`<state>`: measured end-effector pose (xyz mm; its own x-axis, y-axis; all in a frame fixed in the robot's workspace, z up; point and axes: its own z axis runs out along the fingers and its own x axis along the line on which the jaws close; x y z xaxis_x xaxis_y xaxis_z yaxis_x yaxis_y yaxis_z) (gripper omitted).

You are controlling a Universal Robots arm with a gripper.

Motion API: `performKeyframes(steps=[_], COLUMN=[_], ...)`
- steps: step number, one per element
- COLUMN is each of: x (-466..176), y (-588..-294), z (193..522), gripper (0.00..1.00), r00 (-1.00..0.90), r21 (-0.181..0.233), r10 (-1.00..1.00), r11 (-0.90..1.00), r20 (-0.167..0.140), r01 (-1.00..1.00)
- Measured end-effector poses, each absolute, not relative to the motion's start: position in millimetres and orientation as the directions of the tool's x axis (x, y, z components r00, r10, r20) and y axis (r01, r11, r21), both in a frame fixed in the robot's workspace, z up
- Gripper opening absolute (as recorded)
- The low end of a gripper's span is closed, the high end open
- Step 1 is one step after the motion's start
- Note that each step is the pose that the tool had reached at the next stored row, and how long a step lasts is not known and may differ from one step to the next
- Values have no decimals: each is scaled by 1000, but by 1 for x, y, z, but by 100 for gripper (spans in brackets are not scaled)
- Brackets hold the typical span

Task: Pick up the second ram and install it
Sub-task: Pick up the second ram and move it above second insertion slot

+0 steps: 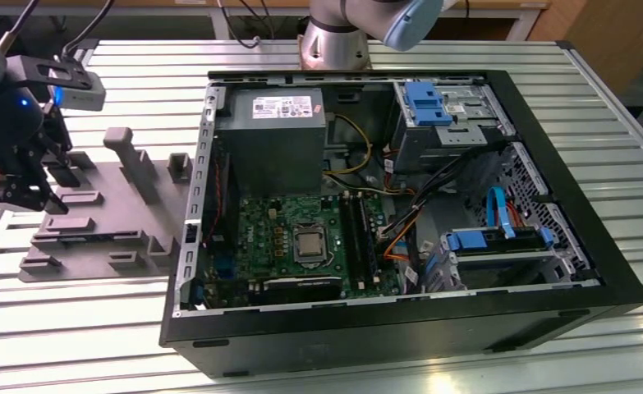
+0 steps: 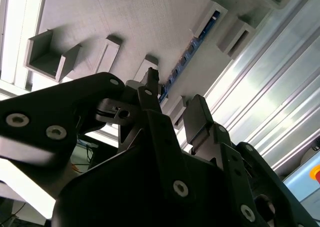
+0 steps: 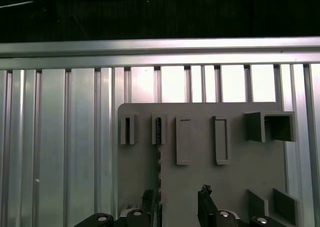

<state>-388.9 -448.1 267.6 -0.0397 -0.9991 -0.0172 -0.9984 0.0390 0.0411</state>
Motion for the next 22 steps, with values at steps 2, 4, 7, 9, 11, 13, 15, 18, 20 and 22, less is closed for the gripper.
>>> performKeyframes(steps=[2,4,7,9,11,13,15,18,20,22], x=[-389,-389,-389,-389,-389,-389,-389,-389,-389,-389], y=[-448,-448,-451,-453,-453,-454,-454,-455,-456,-458], z=[267,266,263,259,256,252,248,243,240,236], gripper=[47,47,47,47,47,47,47,47,47,47], r00=[-40,-40,-36,-31,-31,-31,-31,-31,-31,-31], r21=[41,41,41,41,41,41,41,41,41,41], r10=[-999,-999,-999,-999,-999,-999,-999,-999,-999,-999], r11=[39,39,35,31,30,30,30,30,30,30], r20=[-17,-17,-17,-17,-17,-17,-17,-17,-17,-17], r01=[-998,-998,-999,-999,-999,-999,-999,-999,-999,-999])
